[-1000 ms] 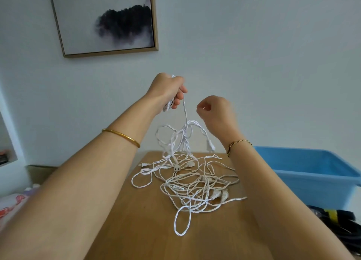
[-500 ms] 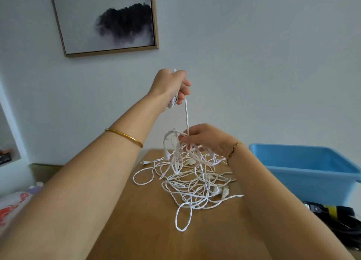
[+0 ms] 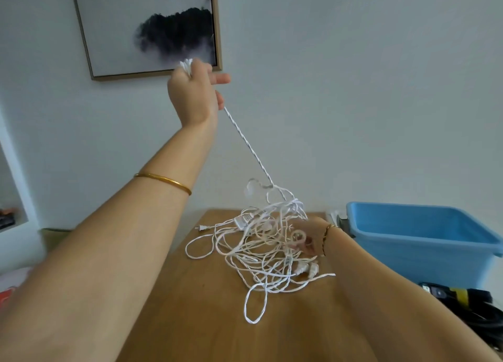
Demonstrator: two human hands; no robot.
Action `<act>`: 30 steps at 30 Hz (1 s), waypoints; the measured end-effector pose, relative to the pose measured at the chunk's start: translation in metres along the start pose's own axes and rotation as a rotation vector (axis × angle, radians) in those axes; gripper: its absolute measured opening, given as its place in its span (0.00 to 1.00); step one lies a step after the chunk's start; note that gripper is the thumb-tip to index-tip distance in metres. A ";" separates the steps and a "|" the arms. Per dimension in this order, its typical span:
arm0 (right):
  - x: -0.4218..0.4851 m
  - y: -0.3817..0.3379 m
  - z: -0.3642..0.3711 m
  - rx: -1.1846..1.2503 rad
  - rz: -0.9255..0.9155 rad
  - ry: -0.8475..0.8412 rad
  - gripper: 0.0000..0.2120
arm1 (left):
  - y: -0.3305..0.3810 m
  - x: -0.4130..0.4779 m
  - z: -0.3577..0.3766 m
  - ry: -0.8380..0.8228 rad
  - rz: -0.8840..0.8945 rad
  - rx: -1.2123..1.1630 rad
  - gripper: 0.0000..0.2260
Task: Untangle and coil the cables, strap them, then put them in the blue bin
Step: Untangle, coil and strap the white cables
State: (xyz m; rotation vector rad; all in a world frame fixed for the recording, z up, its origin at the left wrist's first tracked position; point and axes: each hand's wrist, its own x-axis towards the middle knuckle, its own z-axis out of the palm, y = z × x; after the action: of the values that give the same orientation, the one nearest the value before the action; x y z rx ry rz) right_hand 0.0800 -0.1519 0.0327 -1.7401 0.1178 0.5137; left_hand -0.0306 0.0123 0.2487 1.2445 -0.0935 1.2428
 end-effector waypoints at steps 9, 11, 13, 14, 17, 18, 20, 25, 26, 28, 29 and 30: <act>-0.015 -0.016 0.003 -0.425 -0.265 0.301 0.19 | 0.004 -0.011 0.009 -0.215 -0.064 0.080 0.09; -0.030 -0.034 0.008 -0.274 -0.492 0.344 0.22 | -0.002 -0.020 0.012 -0.285 -0.130 0.101 0.09; -0.049 -0.053 0.012 -0.040 -0.670 0.209 0.20 | -0.009 -0.025 0.013 -0.353 -0.185 0.124 0.10; -0.061 -0.061 0.015 0.073 -0.684 0.060 0.15 | -0.012 -0.028 0.014 -0.383 -0.201 0.127 0.10; -0.084 -0.071 0.025 0.206 -0.693 -0.282 0.15 | -0.024 -0.039 0.012 -0.436 -0.240 0.142 0.12; -0.087 -0.071 0.028 0.209 -0.727 -0.287 0.15 | -0.028 -0.041 0.011 -0.445 -0.261 0.143 0.12; -0.082 -0.070 0.032 0.182 -0.804 -0.118 0.15 | -0.035 -0.044 0.007 -0.460 -0.318 0.133 0.12; -0.062 -0.068 0.035 -0.011 -1.004 0.283 0.07 | -0.044 -0.053 -0.003 -0.619 -0.510 0.034 0.15; -0.061 -0.066 0.037 -0.009 -0.997 0.213 0.03 | -0.046 -0.055 -0.004 -0.655 -0.593 -0.054 0.16; -0.057 -0.060 0.037 0.073 -0.952 0.124 0.10 | -0.050 -0.060 -0.009 -0.719 -0.783 -0.253 0.17; -0.056 -0.056 0.037 0.139 -0.929 0.090 0.11 | -0.054 -0.062 -0.013 -0.747 -0.869 -0.347 0.17; -0.055 -0.053 0.036 0.188 -0.911 0.076 0.12 | -0.058 -0.065 -0.018 -0.768 -0.941 -0.436 0.17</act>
State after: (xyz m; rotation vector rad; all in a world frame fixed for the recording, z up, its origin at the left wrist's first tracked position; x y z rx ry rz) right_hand 0.0391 -0.1159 0.0973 -1.4389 -0.5389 -0.2288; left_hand -0.0236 -0.0056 0.1621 1.0955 -0.2795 -0.1009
